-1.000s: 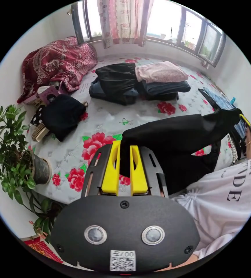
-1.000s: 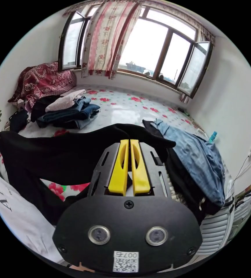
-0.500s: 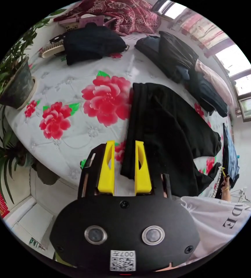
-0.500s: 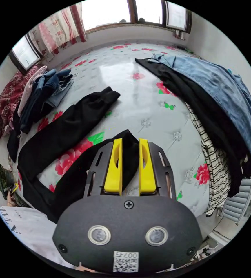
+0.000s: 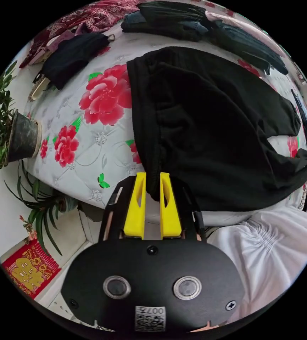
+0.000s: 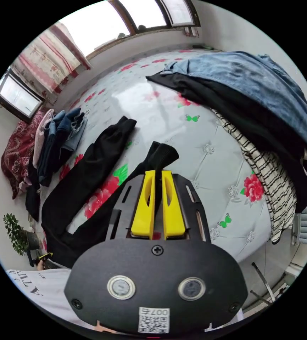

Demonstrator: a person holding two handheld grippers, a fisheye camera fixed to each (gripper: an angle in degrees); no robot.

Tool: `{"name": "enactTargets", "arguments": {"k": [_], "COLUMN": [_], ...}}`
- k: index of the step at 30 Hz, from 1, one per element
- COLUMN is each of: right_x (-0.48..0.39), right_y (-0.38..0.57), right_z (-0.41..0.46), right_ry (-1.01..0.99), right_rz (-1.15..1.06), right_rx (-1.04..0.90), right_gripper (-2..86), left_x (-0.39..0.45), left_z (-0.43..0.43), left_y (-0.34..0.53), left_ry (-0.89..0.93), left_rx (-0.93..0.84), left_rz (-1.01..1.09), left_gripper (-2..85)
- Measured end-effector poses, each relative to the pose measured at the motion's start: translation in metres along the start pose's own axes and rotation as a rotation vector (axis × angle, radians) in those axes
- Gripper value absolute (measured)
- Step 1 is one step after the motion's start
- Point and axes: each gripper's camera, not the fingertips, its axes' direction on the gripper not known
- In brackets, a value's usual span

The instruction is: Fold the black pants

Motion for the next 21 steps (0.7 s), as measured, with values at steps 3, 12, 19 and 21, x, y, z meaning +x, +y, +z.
{"name": "enactTargets", "arguments": {"k": [3,12,19,21], "right_x": [0.026,0.08,0.014,-0.019], "right_y": [0.025,0.102,0.063,0.037], "right_z": [-0.078,-0.029,-0.036,-0.015], "right_ry": [-0.03,0.047,0.017,-0.039], "right_rz": [0.022,0.152,-0.106,-0.189], "right_rx": [0.166,-0.09,0.018,-0.007], "right_gripper": [2.0,3.4,3.5,3.5], "left_x": [-0.02,-0.042,-0.068,-0.059], "left_z": [-0.025,0.014,-0.034,-0.05], "left_y": [0.034,0.071,0.08,0.062], "left_ry": [0.122,0.209,0.143,0.14], "left_rx": [0.077,-0.005,0.149,0.208], "left_rz": [-0.038,-0.074,-0.161,-0.142], "left_gripper": [6.3,8.6,8.2,8.3]}}
